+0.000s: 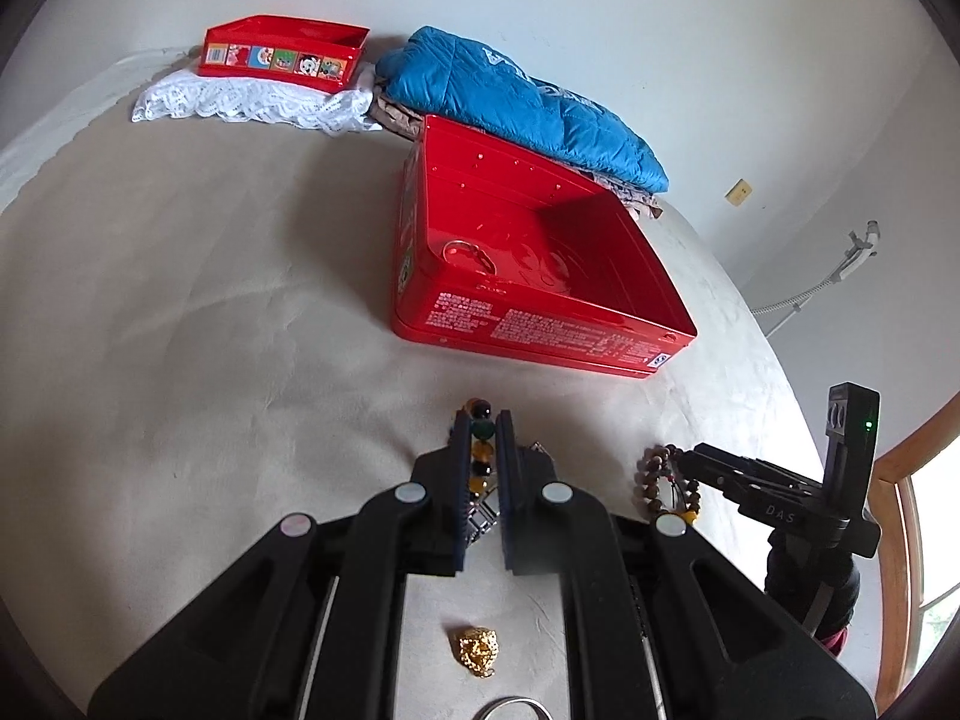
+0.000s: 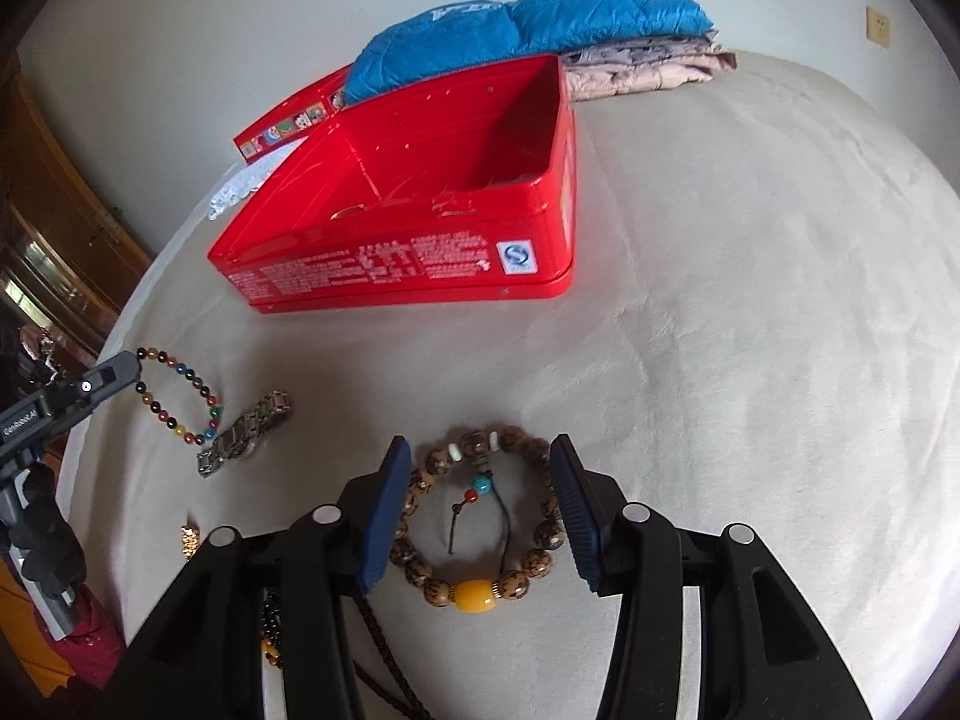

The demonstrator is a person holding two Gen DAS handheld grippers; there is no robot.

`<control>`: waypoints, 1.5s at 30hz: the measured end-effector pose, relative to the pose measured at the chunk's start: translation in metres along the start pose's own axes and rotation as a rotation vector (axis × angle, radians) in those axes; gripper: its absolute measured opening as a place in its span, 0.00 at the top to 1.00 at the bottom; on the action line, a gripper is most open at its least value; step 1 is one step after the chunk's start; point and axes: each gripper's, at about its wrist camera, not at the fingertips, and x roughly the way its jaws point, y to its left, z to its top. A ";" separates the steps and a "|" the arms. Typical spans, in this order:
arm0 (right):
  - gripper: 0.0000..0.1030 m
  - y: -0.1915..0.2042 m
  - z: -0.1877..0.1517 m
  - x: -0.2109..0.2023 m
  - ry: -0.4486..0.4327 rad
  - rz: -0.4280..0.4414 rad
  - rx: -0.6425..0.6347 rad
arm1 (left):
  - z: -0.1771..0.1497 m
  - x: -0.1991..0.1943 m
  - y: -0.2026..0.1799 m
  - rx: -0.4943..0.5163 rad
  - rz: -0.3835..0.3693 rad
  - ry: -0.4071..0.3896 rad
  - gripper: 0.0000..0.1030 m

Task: Organize jewelry
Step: 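Grasp the colorful bead bracelet with the left tool while the right tool grasps the wooden bead bracelet, then carry both bracelets into the red box and open both tools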

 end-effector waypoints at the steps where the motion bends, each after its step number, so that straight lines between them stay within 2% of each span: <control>1: 0.53 0.001 0.000 0.000 0.005 0.007 0.000 | 0.000 0.001 0.000 0.001 0.000 0.003 0.94; 5: 0.53 0.013 -0.004 -0.004 0.009 0.033 -0.029 | -0.001 0.002 -0.001 0.005 0.009 0.005 0.94; 11: 0.52 0.026 -0.012 0.018 0.099 0.012 -0.050 | -0.002 0.003 -0.002 0.006 0.014 0.008 0.94; 13: 0.52 0.034 -0.014 0.020 0.083 -0.028 -0.081 | -0.002 0.004 -0.004 0.011 0.012 0.012 0.94; 14: 0.54 0.038 -0.015 0.021 0.076 -0.045 -0.098 | -0.003 0.004 -0.005 0.015 0.013 0.014 0.94; 16: 0.82 0.044 -0.016 0.025 0.051 -0.080 -0.129 | -0.004 0.005 -0.006 0.017 0.013 0.018 0.94; 18: 0.88 0.041 -0.015 0.026 0.033 -0.085 -0.119 | -0.004 0.006 -0.006 0.017 0.013 0.022 0.94; 22: 0.89 0.023 -0.011 0.017 0.010 0.036 -0.021 | -0.005 0.007 -0.006 0.015 0.013 0.026 0.94; 29: 0.89 0.011 -0.001 -0.014 -0.063 0.138 0.038 | -0.006 0.006 -0.008 0.014 -0.004 0.032 0.94; 38: 0.90 0.027 0.019 -0.040 -0.096 0.136 -0.009 | -0.003 0.001 -0.024 0.049 0.048 0.019 0.94; 45: 0.90 0.041 0.036 -0.054 -0.115 0.121 -0.052 | 0.013 -0.008 -0.044 0.093 0.085 0.001 0.94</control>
